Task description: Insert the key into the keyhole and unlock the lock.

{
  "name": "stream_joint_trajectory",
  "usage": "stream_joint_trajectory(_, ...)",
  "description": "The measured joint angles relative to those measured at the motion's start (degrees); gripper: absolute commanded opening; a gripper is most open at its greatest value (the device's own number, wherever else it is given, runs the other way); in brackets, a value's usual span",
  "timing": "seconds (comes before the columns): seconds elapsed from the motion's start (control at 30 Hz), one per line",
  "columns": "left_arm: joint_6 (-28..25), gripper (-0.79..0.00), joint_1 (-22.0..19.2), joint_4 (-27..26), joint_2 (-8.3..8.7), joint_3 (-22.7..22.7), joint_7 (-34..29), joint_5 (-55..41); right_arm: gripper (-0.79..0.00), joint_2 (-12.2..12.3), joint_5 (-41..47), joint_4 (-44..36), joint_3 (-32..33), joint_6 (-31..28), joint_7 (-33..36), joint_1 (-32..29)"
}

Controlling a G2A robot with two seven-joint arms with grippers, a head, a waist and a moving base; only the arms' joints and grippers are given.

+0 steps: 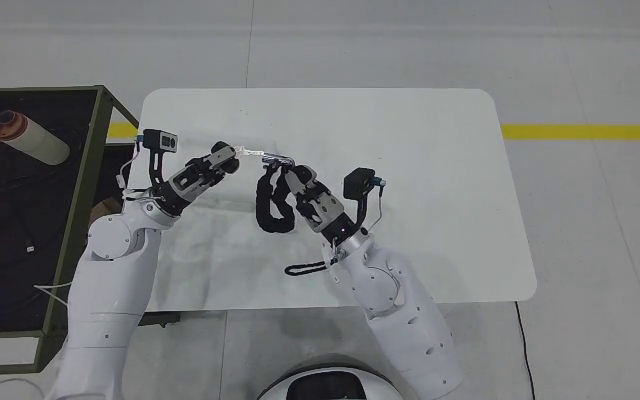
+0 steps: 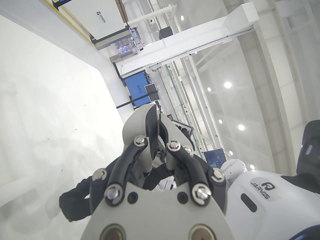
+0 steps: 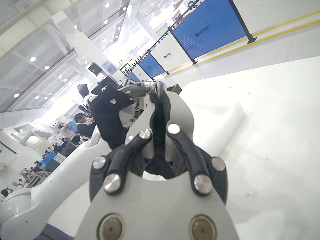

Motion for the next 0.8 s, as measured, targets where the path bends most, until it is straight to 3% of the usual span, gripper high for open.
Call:
stream_joint_trajectory(0.27, -0.8, -0.785, 0.0, -0.1, 0.23, -0.8, -1.5, -0.1, -0.785, 0.3, 8.4, 0.3, 1.7, -2.1, 6.0, 0.7)
stream_joint_trajectory(0.8, -3.4, -0.785, 0.4, -0.9, 0.70, -1.7, -3.9, 0.5, -0.785, 0.8, 13.9, -0.3, 2.4, -1.6, 12.2, 1.9)
